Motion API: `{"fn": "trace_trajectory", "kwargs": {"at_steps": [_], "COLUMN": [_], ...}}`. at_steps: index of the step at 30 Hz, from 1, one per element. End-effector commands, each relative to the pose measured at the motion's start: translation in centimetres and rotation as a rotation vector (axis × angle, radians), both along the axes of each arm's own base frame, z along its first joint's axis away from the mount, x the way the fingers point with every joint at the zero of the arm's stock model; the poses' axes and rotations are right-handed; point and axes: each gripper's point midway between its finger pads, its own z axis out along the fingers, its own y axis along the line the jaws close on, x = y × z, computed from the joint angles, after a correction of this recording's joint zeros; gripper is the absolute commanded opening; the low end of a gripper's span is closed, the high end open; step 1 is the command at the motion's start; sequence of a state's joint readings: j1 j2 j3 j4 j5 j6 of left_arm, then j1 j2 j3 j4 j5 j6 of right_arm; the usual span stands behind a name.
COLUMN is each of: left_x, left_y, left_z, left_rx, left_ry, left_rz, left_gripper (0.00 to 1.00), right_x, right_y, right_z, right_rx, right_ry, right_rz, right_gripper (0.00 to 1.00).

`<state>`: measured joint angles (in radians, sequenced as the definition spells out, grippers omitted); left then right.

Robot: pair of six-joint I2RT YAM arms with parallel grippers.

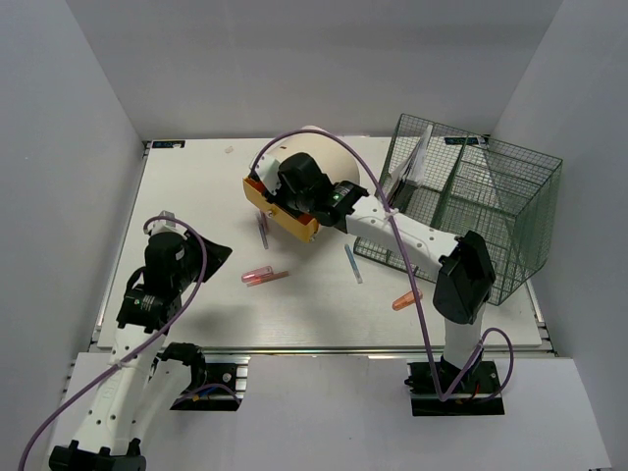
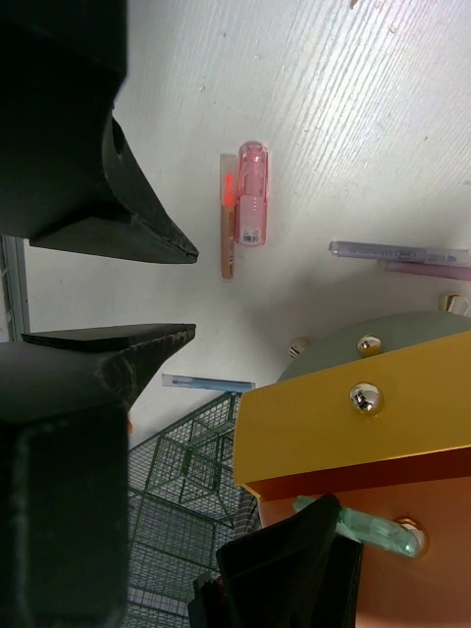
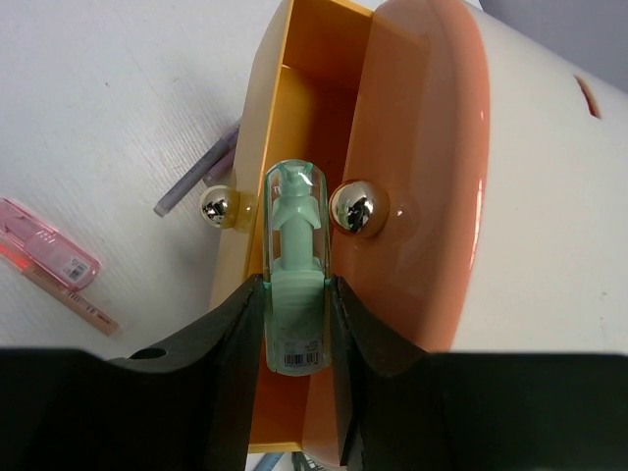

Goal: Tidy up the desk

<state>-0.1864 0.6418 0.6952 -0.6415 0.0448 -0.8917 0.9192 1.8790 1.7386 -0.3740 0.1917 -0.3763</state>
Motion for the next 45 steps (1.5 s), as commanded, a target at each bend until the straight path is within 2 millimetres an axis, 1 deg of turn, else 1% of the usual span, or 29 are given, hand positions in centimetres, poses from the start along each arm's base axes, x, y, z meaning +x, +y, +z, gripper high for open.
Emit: {"fn": "trace_trajectory", "kwargs": {"at_steps": [1,6,15,20,22,23,24,25,26,27,28,29,30,31,32,34,35,36,37,38,41,42,43,45], "left_x": [0.4,0.6,1.1,1.3,1.4,1.5,1.9,1.9,2.1,2.5,2.8,3.0,3.2,3.3,3.3,3.6,3.4,3.5,3.4,3.1,3.6,3.9,4.6,5.5], "left_y": [-0.2,-0.3,-0.6,-0.8,-0.9,-1.0,-1.2,-1.7,-1.9,-2.2,-2.5,-2.9,-3.1,-3.2,-3.5,-3.6,-3.7,-3.6,-3.5,-3.3,-3.1,-3.1,-3.4,-3.4], "left_z": [0.5,0.3,0.5,0.6,0.6,0.3,0.4,0.2,0.0,-0.1,-1.0,-1.2,-1.7,-2.2,-3.6,-4.3,-5.9,-6.1,-6.7,-8.3,-9.3,-10.4,-10.1,-10.5], "left_rx": [-0.007,-0.006,-0.012,-0.014,-0.017,-0.018,-0.022,-0.033,-0.037,-0.037,-0.036,-0.043,-0.034,-0.030,-0.025,0.021,0.042,0.086,0.108,0.151,0.218,0.228,0.240,0.269], "left_ry": [-0.026,-0.021,-0.023,-0.025,-0.029,-0.024,-0.033,-0.031,-0.029,-0.034,-0.001,0.007,0.024,0.042,0.103,0.134,0.204,0.211,0.237,0.292,0.327,0.366,0.351,0.352], "left_rz": [-0.008,-0.011,-0.020,-0.027,-0.034,-0.037,-0.047,-0.069,-0.083,-0.096,-0.111,-0.133,-0.147,-0.161,-0.181,-0.230,-0.252,-0.295,-0.320,-0.362,-0.433,-0.446,-0.466,-0.493], "left_gripper": [0.41,0.42,0.42,0.42,0.42,0.41,0.34,0.29,0.24,0.19,0.11,0.10,0.09,0.11,0.12,0.20,0.30,0.35,0.39,0.44,0.48,0.49,0.50,0.54], "right_x": [0.6,0.6,0.2,0.0,-0.4,-1.4,-1.9,-3.0,-5.5,-6.6,-8.3,-10.6,-12.0,-14.0,-14.7,-16.3,-16.5,-16.9,-17.1,-17.1,-17.2,-17.0,-17.0,-16.8], "right_y": [0.3,0.5,0.6,0.8,1.0,1.6,1.4,1.9,2.7,2.7,2.1,2.1,1.7,1.1,0.7,-0.1,-0.4,-0.9,-1.2,-1.5,-2.2,-2.6,-2.6,-3.0], "right_z": [1.2,1.4,2.0,2.3,3.2,3.6,4.8,5.4,5.7,6.3,6.7,7.2,7.1,6.9,6.9,6.7,6.8,6.4,6.5,6.6,6.5,6.4,6.5,6.5], "right_rx": [0.027,0.031,0.051,0.063,0.092,0.114,0.131,0.146,0.171,0.158,0.172,0.209,0.211,0.221,0.227,0.237,0.240,0.232,0.237,0.238,0.245,0.248,0.253,0.258], "right_ry": [-0.017,-0.016,-0.004,0.008,0.012,0.040,0.032,0.039,0.086,0.053,0.055,0.075,0.072,0.065,0.064,0.092,0.101,0.133,0.140,0.148,0.179,0.184,0.190,0.198], "right_rz": [-0.018,-0.015,-0.001,0.007,0.025,0.084,0.126,0.195,0.336,0.452,0.530,0.669,0.743,0.849,0.883,0.945,0.955,0.958,0.975,0.975,0.969,0.958,0.954,0.942], "right_gripper": [0.30,0.37,0.45,0.45,0.43,0.40,0.33,0.27,0.22,0.13,0.06,0.02,0.00,0.00,0.00,0.10,0.16,0.30,0.38,0.45,0.48,0.48,0.48,0.49]}}
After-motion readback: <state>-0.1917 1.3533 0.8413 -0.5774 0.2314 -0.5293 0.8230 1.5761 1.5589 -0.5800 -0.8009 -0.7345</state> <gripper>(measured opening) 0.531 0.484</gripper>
